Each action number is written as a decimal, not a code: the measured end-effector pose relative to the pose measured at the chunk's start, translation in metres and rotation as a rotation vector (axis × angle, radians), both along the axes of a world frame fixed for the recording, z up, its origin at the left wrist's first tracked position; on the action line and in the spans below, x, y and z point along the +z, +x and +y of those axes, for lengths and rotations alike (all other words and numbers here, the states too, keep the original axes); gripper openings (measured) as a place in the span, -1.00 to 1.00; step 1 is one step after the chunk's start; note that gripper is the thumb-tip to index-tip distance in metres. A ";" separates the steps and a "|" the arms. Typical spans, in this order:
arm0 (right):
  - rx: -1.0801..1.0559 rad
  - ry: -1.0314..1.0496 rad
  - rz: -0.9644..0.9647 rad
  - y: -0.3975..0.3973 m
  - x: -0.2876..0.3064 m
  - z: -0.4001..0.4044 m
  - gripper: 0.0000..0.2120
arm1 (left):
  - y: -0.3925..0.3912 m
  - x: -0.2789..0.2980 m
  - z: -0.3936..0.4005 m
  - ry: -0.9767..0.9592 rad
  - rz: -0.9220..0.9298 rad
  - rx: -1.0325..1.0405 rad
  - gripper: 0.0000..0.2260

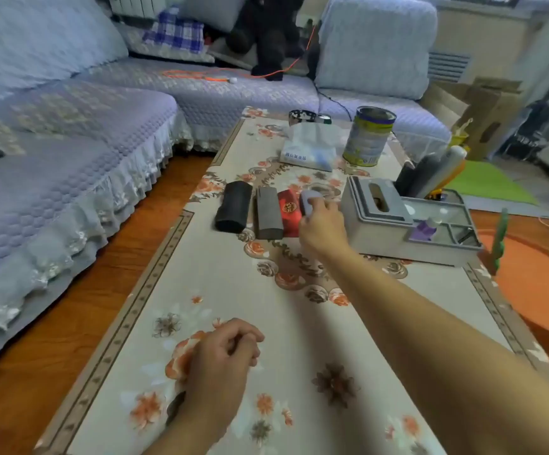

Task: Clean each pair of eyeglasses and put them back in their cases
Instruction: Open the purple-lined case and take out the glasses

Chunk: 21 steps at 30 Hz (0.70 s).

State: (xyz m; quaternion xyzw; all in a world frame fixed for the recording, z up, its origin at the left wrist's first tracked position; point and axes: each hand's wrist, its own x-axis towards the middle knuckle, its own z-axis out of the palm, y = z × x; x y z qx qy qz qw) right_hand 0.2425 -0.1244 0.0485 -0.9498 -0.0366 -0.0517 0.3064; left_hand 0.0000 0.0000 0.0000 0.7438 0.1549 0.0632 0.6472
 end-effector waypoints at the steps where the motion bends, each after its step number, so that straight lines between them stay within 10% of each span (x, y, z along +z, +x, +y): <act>1: -0.014 -0.039 -0.002 0.019 -0.003 0.004 -0.54 | 0.002 -0.006 0.002 -0.022 -0.021 0.007 -0.68; 13: -0.121 -0.255 0.198 0.064 -0.006 -0.001 -0.71 | 0.008 -0.004 -0.002 0.041 -0.008 -0.044 -0.83; 21: -0.003 0.249 0.047 -0.089 0.023 -0.036 -0.49 | 0.005 -0.002 -0.003 0.049 0.026 -0.027 -0.71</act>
